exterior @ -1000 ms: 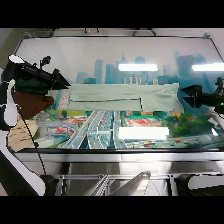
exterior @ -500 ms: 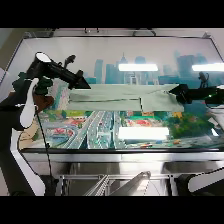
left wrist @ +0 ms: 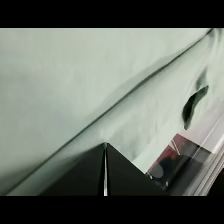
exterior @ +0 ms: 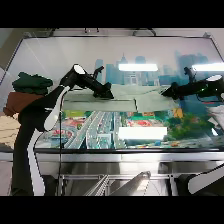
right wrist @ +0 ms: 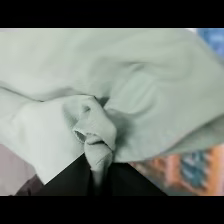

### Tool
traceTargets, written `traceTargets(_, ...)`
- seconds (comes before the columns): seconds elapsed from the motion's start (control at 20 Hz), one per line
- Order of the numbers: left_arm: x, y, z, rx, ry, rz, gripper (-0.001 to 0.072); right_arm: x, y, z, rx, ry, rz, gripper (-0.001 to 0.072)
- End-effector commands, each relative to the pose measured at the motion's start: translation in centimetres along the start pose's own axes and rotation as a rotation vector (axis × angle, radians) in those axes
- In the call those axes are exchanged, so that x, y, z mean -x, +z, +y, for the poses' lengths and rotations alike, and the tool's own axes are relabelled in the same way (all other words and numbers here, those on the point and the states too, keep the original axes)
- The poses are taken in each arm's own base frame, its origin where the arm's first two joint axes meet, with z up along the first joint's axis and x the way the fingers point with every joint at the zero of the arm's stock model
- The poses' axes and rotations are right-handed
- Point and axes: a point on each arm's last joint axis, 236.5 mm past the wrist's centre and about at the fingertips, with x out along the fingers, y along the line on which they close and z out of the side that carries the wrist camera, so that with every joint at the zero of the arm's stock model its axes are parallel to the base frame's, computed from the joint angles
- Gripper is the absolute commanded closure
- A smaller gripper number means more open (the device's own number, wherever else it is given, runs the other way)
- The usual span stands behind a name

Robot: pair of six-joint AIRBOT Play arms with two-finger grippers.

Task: Fold the shirts.

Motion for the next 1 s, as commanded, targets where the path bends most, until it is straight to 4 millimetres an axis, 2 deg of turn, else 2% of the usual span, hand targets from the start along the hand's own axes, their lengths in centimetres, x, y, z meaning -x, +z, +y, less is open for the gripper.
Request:
traceTargets(0.0, -3.9, -0.7, -0.4, 0.014, 0.012, 0.023, 0.0693, 2.3, 0.3, 2.7, 0.060, 0.031, 0.007, 0.0690)
traceTargets(0.15, -5.3, -1.3, -2.5, -0.027, 0.007, 0.041, 0.0700, 5.0, 1.0, 5.7, 0.135, 0.050, -0.009, 0.0690)
traceTargets(0.25, -4.5, -0.3, -5.4, -0.081, -0.015, 0.016, 0.0700, 6.7, 1.8, 9.5, 0.196, 0.097, -0.052, 0.0690)
traceTargets(0.35, -0.9, 0.6, -9.9, -0.148, -0.097, -0.025, 0.0698, 7.9, 2.2, 13.5, 0.249, 0.147, -0.092, 0.0690)
traceTargets(0.45, 5.2, 1.2, -13.2, -0.222, -0.167, -0.108, 0.0697, 6.9, 1.2, 17.7, 0.301, 0.172, -0.068, 0.0690)
traceTargets(0.5, 8.6, 1.3, -13.8, -0.239, -0.177, -0.156, 0.0692, 5.6, 0.5, 19.4, 0.316, 0.184, -0.044, 0.0690)
traceTargets(0.6, 15.0, 0.5, -13.5, -0.262, -0.166, -0.209, 0.0692, 1.1, -1.0, 22.8, 0.352, 0.196, 0.000, 0.0690)
traceTargets(0.7, 20.4, -1.0, -12.9, -0.278, -0.152, -0.227, 0.0691, -4.7, -2.5, 26.4, 0.405, 0.203, 0.012, 0.0689)
traceTargets(0.85, 27.0, -1.6, -12.0, -0.301, -0.115, -0.332, 0.0691, -14.2, -4.7, 30.4, 0.458, 0.190, -0.028, 0.0689)
traceTargets(0.95, 29.7, -1.9, -11.2, -0.300, -0.095, -0.377, 0.0691, -20.6, -6.3, 31.8, 0.484, 0.179, -0.044, 0.0688)
